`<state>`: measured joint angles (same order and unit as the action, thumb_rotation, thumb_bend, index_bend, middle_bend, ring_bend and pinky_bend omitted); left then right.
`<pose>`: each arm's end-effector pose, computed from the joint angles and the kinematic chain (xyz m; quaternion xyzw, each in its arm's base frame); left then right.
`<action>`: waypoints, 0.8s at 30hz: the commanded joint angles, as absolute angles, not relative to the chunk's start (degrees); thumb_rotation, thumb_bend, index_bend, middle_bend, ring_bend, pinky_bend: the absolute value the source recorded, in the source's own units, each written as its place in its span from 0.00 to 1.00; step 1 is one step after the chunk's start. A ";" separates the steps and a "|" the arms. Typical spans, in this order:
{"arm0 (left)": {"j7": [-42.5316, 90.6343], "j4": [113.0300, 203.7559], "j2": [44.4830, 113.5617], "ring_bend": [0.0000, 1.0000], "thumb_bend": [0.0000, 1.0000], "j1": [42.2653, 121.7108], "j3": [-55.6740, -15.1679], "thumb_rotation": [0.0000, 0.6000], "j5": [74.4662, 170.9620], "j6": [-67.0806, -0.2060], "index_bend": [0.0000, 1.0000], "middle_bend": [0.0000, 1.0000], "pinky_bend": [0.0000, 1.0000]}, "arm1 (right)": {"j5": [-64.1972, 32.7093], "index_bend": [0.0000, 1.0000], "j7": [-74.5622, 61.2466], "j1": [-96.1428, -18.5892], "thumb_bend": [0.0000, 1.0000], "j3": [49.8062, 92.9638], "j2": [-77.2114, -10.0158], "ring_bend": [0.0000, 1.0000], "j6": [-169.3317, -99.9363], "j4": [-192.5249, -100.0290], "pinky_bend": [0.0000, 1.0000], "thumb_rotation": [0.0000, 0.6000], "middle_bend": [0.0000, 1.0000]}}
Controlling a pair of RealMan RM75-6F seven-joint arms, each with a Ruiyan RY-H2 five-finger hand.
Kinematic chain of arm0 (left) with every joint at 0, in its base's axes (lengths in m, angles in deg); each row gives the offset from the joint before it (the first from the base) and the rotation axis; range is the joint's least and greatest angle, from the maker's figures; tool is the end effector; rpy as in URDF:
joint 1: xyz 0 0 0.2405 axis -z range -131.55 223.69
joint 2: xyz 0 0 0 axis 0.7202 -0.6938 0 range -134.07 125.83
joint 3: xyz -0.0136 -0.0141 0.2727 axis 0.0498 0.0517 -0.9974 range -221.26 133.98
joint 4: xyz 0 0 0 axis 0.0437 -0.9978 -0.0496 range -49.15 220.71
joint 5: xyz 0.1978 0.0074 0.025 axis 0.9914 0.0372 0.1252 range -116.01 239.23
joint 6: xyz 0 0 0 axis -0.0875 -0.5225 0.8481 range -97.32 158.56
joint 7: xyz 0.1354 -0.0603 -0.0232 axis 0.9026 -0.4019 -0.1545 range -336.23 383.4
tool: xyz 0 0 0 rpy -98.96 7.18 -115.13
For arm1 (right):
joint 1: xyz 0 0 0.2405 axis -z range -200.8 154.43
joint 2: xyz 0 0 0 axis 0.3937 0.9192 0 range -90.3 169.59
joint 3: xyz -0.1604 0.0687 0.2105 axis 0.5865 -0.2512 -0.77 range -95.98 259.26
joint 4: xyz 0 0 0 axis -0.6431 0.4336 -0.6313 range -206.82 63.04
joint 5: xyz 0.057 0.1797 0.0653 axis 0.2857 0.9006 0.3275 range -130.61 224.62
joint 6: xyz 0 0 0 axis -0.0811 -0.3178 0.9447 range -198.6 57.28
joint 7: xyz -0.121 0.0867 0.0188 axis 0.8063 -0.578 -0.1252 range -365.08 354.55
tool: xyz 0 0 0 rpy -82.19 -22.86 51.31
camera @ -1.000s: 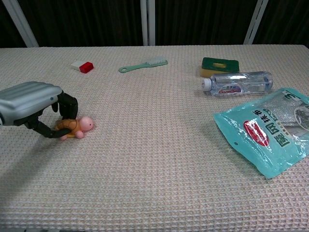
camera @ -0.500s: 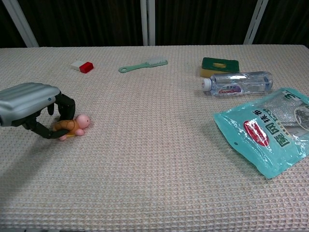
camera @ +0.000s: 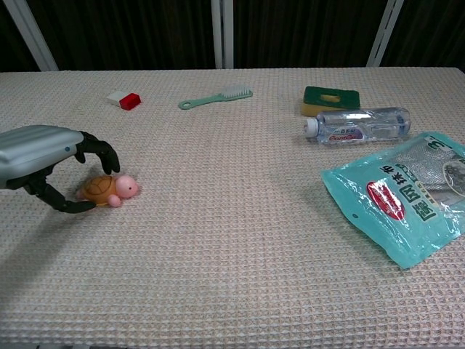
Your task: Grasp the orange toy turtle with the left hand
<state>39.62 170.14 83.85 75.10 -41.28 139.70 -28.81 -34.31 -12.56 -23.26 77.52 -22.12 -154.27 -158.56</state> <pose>-0.2273 0.2834 -0.0141 -0.7613 -0.3782 -0.3365 0.4051 -0.3678 -0.1629 0.2072 0.5461 -0.4226 0.3508 0.6325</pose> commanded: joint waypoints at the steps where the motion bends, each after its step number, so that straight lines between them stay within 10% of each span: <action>1: 39.47 169.32 84.56 0.23 0.24 75.27 -41.03 1.00 139.44 -28.88 0.40 0.41 0.35 | -34.28 0.00 -12.52 -23.27 0.17 77.50 -22.10 0.00 -154.26 -158.59 0.00 1.00 0.00; 8: 38.15 167.50 85.62 0.48 0.34 75.45 -40.53 1.00 139.89 -29.84 0.67 0.67 0.56 | -34.15 0.00 -12.65 -23.28 0.17 77.50 -21.97 0.00 -154.06 -158.64 0.00 1.00 0.00; 17: 37.97 167.45 85.67 0.60 0.36 75.38 -40.04 1.00 138.64 -30.01 0.77 0.79 0.63 | -34.31 0.00 -12.66 -23.24 0.17 77.47 -21.80 0.00 -154.26 -158.76 0.00 1.00 0.00; 20: 36.56 167.79 85.64 0.58 0.35 75.24 -39.93 1.00 139.22 -30.72 0.74 0.77 0.62 | -34.38 0.00 -12.56 -23.22 0.17 77.43 -21.77 0.00 -154.41 -158.88 0.00 1.00 0.00; 24: 33.94 168.42 83.87 0.38 0.22 75.63 -40.88 1.00 140.89 -29.74 0.44 0.52 0.53 | -34.40 0.00 -12.49 -23.24 0.17 77.42 -21.72 0.00 -154.40 -159.02 0.00 1.00 0.00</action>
<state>34.76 168.08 84.59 75.45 -40.53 140.23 -30.08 -34.40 -12.48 -23.24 77.43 -21.72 -154.41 -159.03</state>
